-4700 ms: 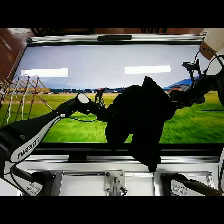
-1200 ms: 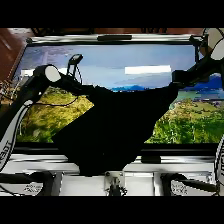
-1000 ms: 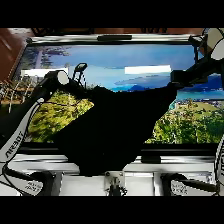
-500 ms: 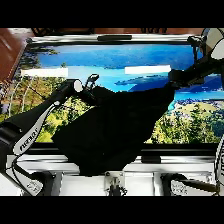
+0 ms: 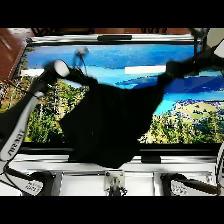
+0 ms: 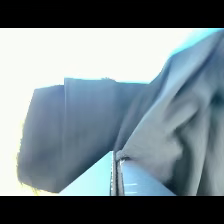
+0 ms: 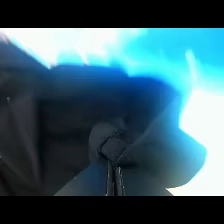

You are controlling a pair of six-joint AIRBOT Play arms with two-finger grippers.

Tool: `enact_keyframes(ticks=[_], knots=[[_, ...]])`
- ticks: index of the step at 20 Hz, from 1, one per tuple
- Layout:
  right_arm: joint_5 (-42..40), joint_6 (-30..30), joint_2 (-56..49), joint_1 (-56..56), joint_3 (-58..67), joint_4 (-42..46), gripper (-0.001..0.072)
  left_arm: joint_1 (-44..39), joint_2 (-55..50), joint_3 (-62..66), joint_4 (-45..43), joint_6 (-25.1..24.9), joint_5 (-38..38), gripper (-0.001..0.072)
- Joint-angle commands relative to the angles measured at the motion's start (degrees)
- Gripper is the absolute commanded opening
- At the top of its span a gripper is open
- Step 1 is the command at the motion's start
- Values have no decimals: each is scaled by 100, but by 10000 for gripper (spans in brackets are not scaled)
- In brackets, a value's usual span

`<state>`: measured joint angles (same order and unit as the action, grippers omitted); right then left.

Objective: Fold the shirts.

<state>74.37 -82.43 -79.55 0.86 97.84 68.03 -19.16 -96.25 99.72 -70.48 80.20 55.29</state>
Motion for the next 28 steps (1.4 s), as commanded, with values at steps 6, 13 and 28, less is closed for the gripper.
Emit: enact_keyframes(ticks=[6, 13, 28], knots=[[-6334, 1126, 186, 2, 2118, -3106, 54, 769, 2050, 2033, -50, 2, -3539, 44], [-1554, 977, 774, 2, 1762, -1714, 54, 848, 3222, -450, -442, 680, 422, 41], [2210, 219, 1388, -1246, -649, 1353, 53, 640, 3462, -2726, -907, 1029, 1121, 44]])
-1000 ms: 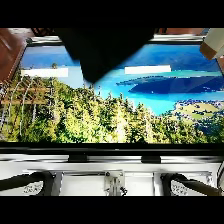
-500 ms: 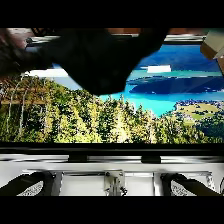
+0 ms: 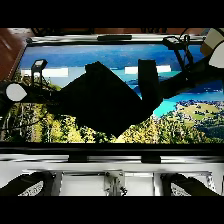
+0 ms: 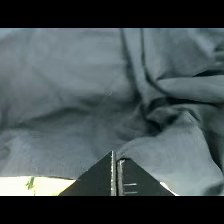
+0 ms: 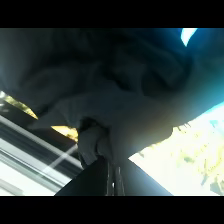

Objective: Fold the shirts.

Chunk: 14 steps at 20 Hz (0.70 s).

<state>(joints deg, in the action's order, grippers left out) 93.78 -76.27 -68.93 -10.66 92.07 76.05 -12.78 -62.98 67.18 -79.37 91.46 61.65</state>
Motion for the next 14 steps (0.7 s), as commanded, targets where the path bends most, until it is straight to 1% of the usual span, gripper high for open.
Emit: enact_keyframes(ticks=[1, 2, 4, 6, 8, 10, 12, 13, 14], knots=[[240, -531, 573, -94, -72, 822, 54, 2, 225, 826, -28, -96, 678, 43], [155, -629, 800, -94, -72, 1099, 54, 2, 319, 1108, -98, -94, 745, 43], [-282, -789, 1108, -94, -72, 1735, 54, 44, 361, 1456, -492, -87, 575, 43], [-688, -809, 1010, -94, -76, 2076, 54, 273, 111, 1434, -588, 37, 361, 43], [-723, -815, 546, -96, -79, 1969, 53, 426, -546, 1309, -557, 79, 562, 43], [-846, -815, -190, -96, -79, 1578, 54, 411, -1434, 1252, -540, 79, 649, 44], [-1290, -820, -1016, -96, -76, 1121, 54, 407, -2260, 1261, -398, 85, 566, 46], [-1488, -846, -1357, -96, -76, 984, 54, 409, -2570, 1285, -404, 186, 629, 80], [-1600, -905, -1652, -96, -76, 929, 54, 424, -2820, 1370, -407, 345, 876, 294]])
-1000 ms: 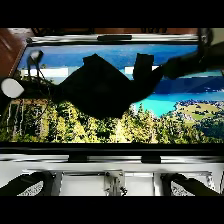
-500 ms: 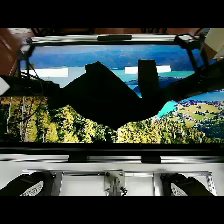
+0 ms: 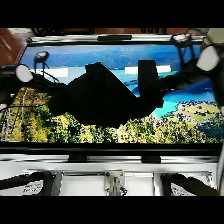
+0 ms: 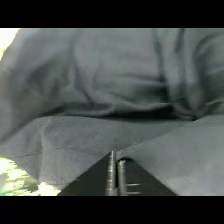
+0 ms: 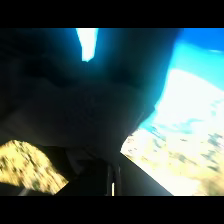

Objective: Fold the shirts.

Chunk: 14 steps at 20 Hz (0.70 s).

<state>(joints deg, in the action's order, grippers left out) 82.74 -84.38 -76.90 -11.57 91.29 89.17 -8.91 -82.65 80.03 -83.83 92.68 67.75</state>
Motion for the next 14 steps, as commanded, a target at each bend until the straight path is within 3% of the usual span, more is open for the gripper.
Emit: enact_keyframes(ticks=[1, 2, 5, 7, 10, 14], knots=[[-503, -160, -1113, -4, 2, -382, 54, 61, -1008, 238, -35, 260, 640, 651], [-461, -219, -1294, -4, 2, -385, 54, 85, -1058, 407, -249, 229, 1036, 716], [-376, -201, -1412, -2, 2, -378, 54, 192, -796, 1051, -1128, -428, 2061, 715], [-328, -195, -1362, -2, 2, -356, 54, 267, -308, 1126, -752, -415, 2280, 713], [-326, -192, -1311, -4, 2, -363, 54, 144, 514, 144, 310, -125, 2041, 697], [-297, -175, -1311, -4, 2, -389, 54, -391, 1141, -2098, 444, 380, 1320, 697]])
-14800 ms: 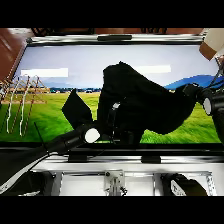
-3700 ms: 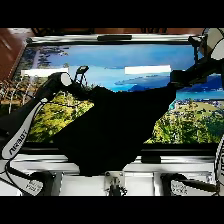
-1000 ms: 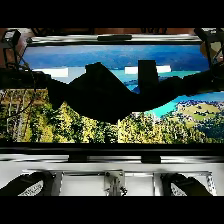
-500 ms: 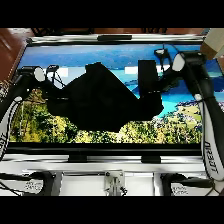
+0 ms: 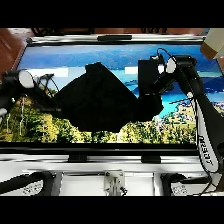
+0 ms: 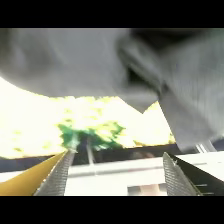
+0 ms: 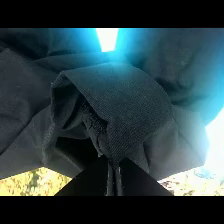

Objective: Fold the shirts.

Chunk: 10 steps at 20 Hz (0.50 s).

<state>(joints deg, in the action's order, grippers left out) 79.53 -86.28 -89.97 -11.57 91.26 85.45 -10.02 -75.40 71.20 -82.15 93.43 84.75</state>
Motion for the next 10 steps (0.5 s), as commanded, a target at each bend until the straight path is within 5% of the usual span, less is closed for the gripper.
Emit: enact_keyframes(ticks=[1, 5, 10], knots=[[26, 59, -4, -4, 4, -15, 54, -356, 402, -1523, 293, 507, -570, 697], [13, 153, -4, -4, 4, -9, 54, -660, 328, -1912, 1353, 531, -1469, 697], [28, 234, -4, -4, 4, -22, 54, -1368, -114, -1912, 1381, 876, -2511, 697]])
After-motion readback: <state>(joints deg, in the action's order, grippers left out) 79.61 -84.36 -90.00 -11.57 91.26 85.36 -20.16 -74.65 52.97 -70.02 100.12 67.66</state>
